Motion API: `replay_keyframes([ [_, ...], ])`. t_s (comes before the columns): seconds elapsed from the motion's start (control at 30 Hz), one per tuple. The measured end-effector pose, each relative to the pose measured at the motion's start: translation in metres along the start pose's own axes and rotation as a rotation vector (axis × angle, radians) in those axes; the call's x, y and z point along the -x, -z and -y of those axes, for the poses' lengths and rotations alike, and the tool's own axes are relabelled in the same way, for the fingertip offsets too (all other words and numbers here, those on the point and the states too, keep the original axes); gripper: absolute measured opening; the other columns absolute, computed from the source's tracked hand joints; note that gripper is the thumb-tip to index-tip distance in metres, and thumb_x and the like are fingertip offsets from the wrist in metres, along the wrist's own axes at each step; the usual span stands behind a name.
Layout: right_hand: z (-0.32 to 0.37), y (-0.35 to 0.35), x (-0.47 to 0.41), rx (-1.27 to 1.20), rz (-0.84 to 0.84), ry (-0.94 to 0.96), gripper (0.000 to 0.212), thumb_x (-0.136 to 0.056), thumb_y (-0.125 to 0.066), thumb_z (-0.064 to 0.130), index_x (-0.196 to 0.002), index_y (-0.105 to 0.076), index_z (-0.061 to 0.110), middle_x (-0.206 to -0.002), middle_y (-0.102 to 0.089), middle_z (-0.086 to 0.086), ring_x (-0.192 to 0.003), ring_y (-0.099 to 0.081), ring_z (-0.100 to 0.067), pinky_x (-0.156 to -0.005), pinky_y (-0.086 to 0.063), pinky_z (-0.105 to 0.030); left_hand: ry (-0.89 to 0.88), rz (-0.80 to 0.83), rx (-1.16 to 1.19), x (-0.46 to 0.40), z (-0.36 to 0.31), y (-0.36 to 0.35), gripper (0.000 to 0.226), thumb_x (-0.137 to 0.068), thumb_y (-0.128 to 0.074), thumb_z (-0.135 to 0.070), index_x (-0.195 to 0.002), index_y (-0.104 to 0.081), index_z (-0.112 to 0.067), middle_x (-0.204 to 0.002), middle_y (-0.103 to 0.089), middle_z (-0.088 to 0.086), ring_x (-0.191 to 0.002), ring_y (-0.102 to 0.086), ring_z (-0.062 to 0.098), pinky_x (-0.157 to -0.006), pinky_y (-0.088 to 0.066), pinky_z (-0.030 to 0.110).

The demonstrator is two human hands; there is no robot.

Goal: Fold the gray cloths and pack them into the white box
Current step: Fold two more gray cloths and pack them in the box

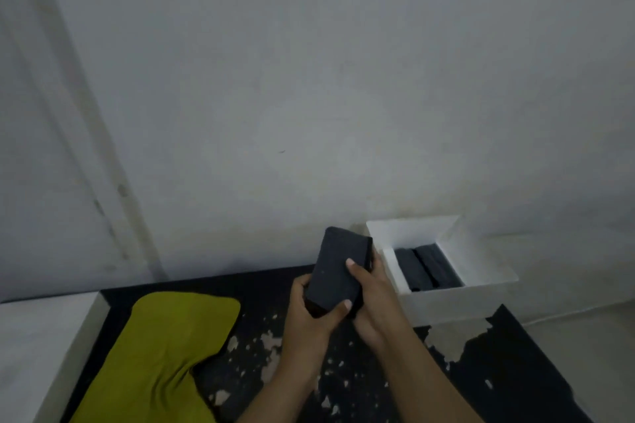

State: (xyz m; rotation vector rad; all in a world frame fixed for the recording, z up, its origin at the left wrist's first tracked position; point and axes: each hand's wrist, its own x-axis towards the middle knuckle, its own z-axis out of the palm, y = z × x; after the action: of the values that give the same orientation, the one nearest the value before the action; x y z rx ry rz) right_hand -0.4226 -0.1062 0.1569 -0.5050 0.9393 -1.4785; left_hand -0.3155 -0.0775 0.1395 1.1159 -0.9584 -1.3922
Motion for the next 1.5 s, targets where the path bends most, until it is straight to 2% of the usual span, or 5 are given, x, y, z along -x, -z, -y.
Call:
replay_keyframes([
  [0.13,0.041,0.021,-0.016,0.106,-0.045,0.101,0.045,-0.096,-0.048,0.017,-0.139,-0.04,0.025,-0.131,-0.056,-0.006,-0.109,-0.06,-0.025,-0.08,-0.055,-0.034,-0.05,-0.04,-0.1,-0.004,-0.002,-0.053,0.054,-0.067,-0.082,-0.016,-0.1,-0.044,-0.037,-0.104,-0.057,-0.013,-0.089,-0.057,-0.002,-0.057,-0.049,0.008],
  [0.3,0.091,0.071,-0.056,0.129,-0.06,0.082,0.033,-0.098,-0.043,0.022,-0.131,-0.049,0.027,-0.115,-0.065,-0.003,-0.092,-0.069,-0.023,-0.067,-0.059,-0.034,0.037,0.063,-0.07,-0.028,0.014,-0.116,0.059,-0.071,-0.079,-0.009,-0.107,-0.039,-0.034,-0.105,-0.054,-0.014,-0.083,-0.061,0.003,-0.056,-0.054,0.016],
  [0.63,0.134,0.17,-0.14,0.293,-0.12,-0.081,0.026,-0.099,-0.042,0.024,-0.125,-0.047,0.022,-0.114,-0.061,-0.007,-0.097,-0.062,-0.03,-0.076,-0.057,-0.047,-0.121,0.097,-0.87,-0.097,0.08,-0.149,0.036,-0.091,-0.053,-0.012,-0.123,-0.05,-0.028,-0.129,-0.045,-0.004,-0.111,-0.041,0.001,-0.093,-0.031,0.012],
  [1.23,0.036,0.187,-0.251,0.493,-0.218,-0.305,0.035,-0.1,-0.039,0.012,-0.134,-0.043,0.007,-0.134,-0.05,-0.012,-0.115,-0.051,-0.03,-0.102,-0.043,-0.044,-0.24,-0.013,-1.205,-0.172,0.131,-0.164,0.068,-0.096,-0.04,-0.018,-0.148,0.003,-0.02,-0.15,0.018,-0.017,-0.139,0.017,-0.001,-0.116,0.007,0.021],
  [1.5,0.006,0.186,-0.259,0.774,-0.245,-0.245,0.014,-0.095,-0.049,0.011,-0.108,-0.047,0.004,-0.098,-0.053,-0.008,-0.09,-0.05,-0.021,-0.073,-0.045,-0.028,-0.212,-0.042,-1.187,-0.172,0.13,-0.162,0.071,-0.093,-0.044,-0.012,-0.148,-0.001,-0.024,-0.151,0.013,-0.02,-0.137,0.018,-0.004,-0.116,0.009,0.023],
])
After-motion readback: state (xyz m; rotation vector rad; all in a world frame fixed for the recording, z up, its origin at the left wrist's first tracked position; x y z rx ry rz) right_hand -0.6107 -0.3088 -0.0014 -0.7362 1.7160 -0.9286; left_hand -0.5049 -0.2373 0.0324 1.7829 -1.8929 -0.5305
